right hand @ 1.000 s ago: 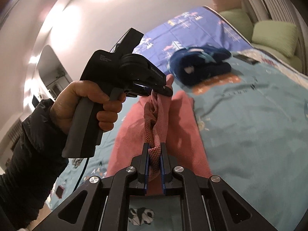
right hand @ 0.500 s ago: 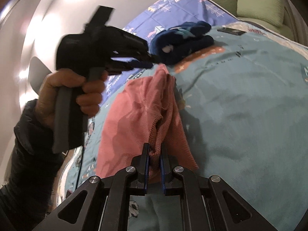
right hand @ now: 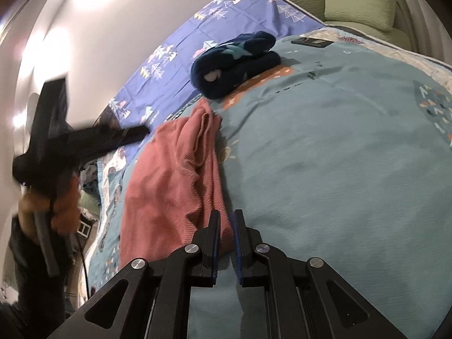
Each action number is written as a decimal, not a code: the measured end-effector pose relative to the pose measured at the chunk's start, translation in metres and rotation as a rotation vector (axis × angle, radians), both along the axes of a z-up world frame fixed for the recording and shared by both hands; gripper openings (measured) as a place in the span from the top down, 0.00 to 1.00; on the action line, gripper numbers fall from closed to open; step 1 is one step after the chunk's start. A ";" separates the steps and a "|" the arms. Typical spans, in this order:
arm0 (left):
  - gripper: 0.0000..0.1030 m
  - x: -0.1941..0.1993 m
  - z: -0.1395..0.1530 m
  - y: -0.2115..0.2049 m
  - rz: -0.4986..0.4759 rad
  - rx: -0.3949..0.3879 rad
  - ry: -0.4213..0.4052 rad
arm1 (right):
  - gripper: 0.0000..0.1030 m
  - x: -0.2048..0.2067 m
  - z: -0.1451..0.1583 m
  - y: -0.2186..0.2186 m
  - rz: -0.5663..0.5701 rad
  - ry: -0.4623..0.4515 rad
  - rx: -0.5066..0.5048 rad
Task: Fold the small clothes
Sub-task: 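Lay the shirt down and smooth it flat with both grippers open, then grasp the folded coral shirt with both grippers and lift it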
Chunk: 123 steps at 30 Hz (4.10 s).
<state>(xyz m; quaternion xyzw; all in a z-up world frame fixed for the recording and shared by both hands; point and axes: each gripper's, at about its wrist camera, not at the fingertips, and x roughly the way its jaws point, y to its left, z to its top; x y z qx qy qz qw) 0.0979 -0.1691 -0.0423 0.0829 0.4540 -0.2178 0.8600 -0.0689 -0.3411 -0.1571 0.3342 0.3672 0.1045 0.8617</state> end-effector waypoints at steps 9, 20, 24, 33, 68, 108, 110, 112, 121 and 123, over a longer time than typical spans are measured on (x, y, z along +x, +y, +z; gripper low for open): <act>0.68 -0.045 -0.030 0.045 0.054 0.028 -0.014 | 0.89 0.024 0.029 0.052 0.261 -0.098 -0.101; 0.63 -0.069 -0.061 0.053 0.044 0.028 -0.008 | 0.95 0.018 0.015 0.037 0.082 0.065 -0.272; 0.63 -0.072 -0.057 0.059 0.038 0.010 -0.003 | 0.93 0.035 0.030 0.024 0.157 0.021 -0.158; 0.63 -0.035 -0.022 0.046 0.004 -0.093 -0.093 | 0.84 0.113 0.050 0.044 0.206 -0.059 -0.214; 0.41 0.044 -0.052 0.092 0.170 -0.089 -0.091 | 0.62 0.170 0.003 0.011 0.190 0.085 -0.219; 0.31 0.034 -0.094 0.105 -0.055 -0.491 0.213 | 0.34 0.200 -0.024 0.019 0.621 0.091 0.140; 0.31 0.046 -0.097 0.102 -0.065 -0.529 0.235 | 0.34 0.214 -0.025 0.028 0.657 0.087 0.146; 0.31 0.054 -0.099 0.102 -0.073 -0.568 0.255 | 0.36 0.227 -0.026 0.034 0.675 0.082 0.151; 0.63 0.051 -0.084 0.099 -0.063 -0.524 0.179 | 0.79 0.214 -0.001 0.041 0.572 0.007 0.012; 0.65 0.039 -0.062 0.093 -0.088 -0.479 0.103 | 0.79 0.200 0.023 0.039 0.538 -0.049 -0.027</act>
